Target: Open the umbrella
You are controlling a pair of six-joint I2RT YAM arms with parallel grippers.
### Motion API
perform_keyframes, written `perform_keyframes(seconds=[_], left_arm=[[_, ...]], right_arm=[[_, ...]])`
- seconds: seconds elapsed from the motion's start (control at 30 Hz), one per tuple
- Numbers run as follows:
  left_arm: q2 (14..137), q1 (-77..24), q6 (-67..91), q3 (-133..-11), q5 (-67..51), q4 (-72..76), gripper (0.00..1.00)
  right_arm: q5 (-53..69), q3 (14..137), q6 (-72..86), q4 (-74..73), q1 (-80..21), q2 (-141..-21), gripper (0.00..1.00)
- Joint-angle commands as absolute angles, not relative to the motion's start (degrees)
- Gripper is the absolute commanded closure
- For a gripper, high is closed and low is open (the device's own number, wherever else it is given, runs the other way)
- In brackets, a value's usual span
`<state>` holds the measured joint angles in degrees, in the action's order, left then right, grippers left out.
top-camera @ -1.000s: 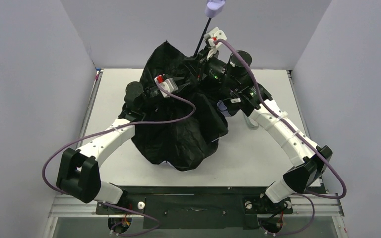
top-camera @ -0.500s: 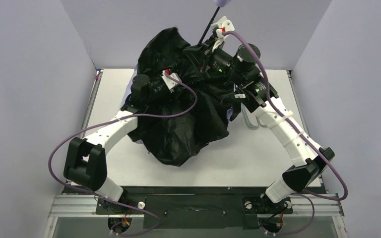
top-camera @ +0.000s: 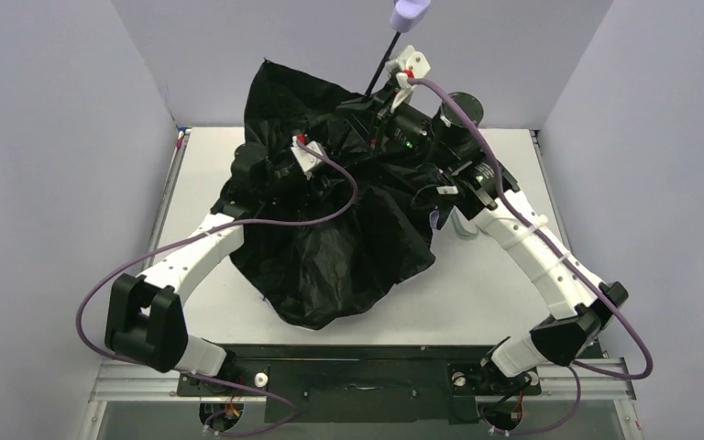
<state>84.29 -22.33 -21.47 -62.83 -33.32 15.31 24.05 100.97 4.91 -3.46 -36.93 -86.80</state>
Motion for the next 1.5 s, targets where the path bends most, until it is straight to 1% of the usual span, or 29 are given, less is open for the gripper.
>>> perform_keyframes(seconds=[0.0,0.13,0.2,0.27,0.5,0.53,0.6,0.77,0.9,1.03,1.2,1.47], left_arm=[[76.0,-23.1,-20.1,-62.5,-37.8,17.8,0.22],[72.8,-26.3,-19.7,-65.4,-39.7,18.8,0.22],[71.9,-27.4,-19.6,-66.3,-40.4,18.1,0.26],[71.6,-28.3,-20.2,-67.5,-41.1,16.0,0.37],[73.8,-29.0,-24.2,-71.1,-48.2,6.9,0.56],[74.1,-29.1,-24.3,-71.8,-49.0,5.0,0.61],[74.9,-29.0,-24.5,-72.7,-50.6,2.6,0.68],[76.4,-28.2,-26.0,-73.2,-52.6,-1.5,0.72],[78.0,-25.6,-26.8,-73.2,-53.7,-5.5,0.84],[79.1,-22.1,-32.0,-71.2,-53.0,-10.2,0.88],[80.4,-18.5,-38.1,-67.8,-51.0,-12.4,0.90],[81.9,-16.0,-42.1,-62.4,-48.9,-11.6,0.85]], right_arm=[[25.3,96.1,-0.1,4.9,-37.2,-77.7,1.00],[26.7,90.2,-1.7,3.9,-37.7,-76.7,1.00],[27.5,89.1,-1.7,3.5,-38.0,-76.6,1.00],[28.3,88.5,-1.5,3.8,-38.2,-76.5,1.00],[33.6,88.8,-1.5,5.6,-38.2,-75.9,1.00],[35.7,88.7,-2.1,6.0,-38.2,-75.7,1.00],[38.3,88.5,-2.9,6.2,-38.1,-75.2,1.00],[42.6,89.6,-3.0,6.3,-38.3,-75.1,1.00],[43.1,91.2,-2.8,6.1,-38.3,-75.4,1.00],[43.3,94.9,-0.7,5.7,-38.6,-76.3,1.00],[43.0,98.2,2.0,7.3,-39.5,-76.5,1.00],[41.8,103.0,5.5,9.7,-39.5,-77.9,1.00]])
